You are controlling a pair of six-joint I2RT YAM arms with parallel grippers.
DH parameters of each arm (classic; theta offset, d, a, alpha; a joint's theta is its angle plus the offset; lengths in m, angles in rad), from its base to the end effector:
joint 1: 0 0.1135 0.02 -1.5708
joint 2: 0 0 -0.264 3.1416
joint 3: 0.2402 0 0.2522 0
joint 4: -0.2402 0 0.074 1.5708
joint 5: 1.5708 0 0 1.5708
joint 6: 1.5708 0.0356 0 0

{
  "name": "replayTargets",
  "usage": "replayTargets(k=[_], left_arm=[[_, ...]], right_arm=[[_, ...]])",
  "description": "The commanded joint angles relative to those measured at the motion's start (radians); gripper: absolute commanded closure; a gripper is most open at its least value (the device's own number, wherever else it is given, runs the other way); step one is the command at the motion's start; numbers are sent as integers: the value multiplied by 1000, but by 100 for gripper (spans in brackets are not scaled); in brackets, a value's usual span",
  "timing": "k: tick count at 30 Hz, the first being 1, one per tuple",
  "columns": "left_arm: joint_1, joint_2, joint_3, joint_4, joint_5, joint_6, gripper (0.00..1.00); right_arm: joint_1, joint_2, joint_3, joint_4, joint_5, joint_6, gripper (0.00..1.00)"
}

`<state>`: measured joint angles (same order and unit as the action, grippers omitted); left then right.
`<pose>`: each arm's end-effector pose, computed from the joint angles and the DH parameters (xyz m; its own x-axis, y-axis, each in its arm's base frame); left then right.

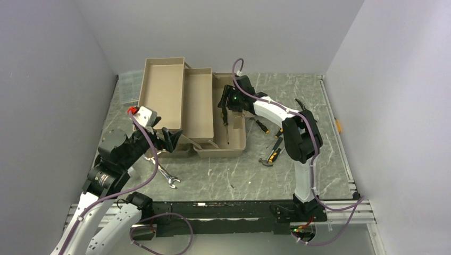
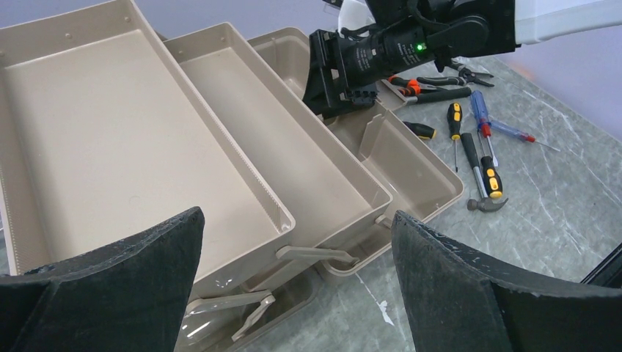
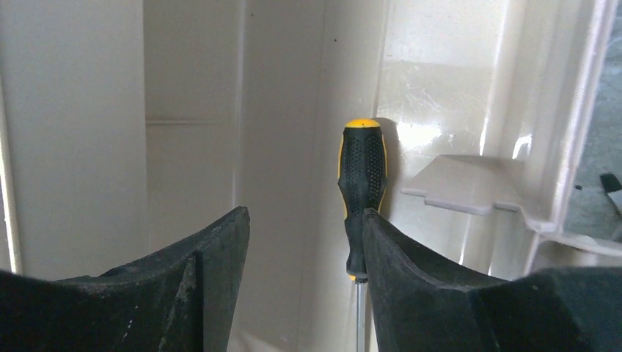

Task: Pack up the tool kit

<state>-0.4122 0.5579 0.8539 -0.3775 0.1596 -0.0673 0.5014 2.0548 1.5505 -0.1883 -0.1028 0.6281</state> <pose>0.1092 -0.0539 0.3732 -0.1108 -0.0240 -0.9936 0.5344 0.8414 -0.0799 0.4108 0.2294 0.2115 -0.7747 0.2419 -0.5842 -0.1139 0.8554 0.5052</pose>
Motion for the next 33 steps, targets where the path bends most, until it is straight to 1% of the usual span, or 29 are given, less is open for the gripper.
replayTargets(k=[1, 4, 6, 9, 12, 17, 21, 26, 33], left_arm=[[-2, -2, 2, 43, -7, 10, 1], [-2, 0, 2, 43, -4, 11, 1], [-2, -2, 2, 44, -1, 9, 1], [-2, -2, 2, 44, 2, 8, 1], [-2, -4, 2, 42, -1, 9, 1], [-2, -4, 2, 46, 4, 7, 1], [-2, 0, 4, 44, 9, 6, 1], [-2, 2, 3, 46, 15, 6, 1], [-2, 5, 4, 44, 15, 6, 1]], right_arm=[[-1, -104, 48, -50, 49, -23, 39], [-3, -188, 25, -80, 73, -61, 40], [-13, -253, -1, -98, 82, -96, 43], [-43, -366, -57, -108, 27, -169, 44], [-79, -472, -132, -132, 29, -227, 45], [-192, -621, -289, -145, -45, -284, 45], [-244, -695, -428, -140, -21, -323, 45], [-262, -681, -544, -97, -12, -338, 46], [-262, -520, -565, -29, -32, -347, 46]])
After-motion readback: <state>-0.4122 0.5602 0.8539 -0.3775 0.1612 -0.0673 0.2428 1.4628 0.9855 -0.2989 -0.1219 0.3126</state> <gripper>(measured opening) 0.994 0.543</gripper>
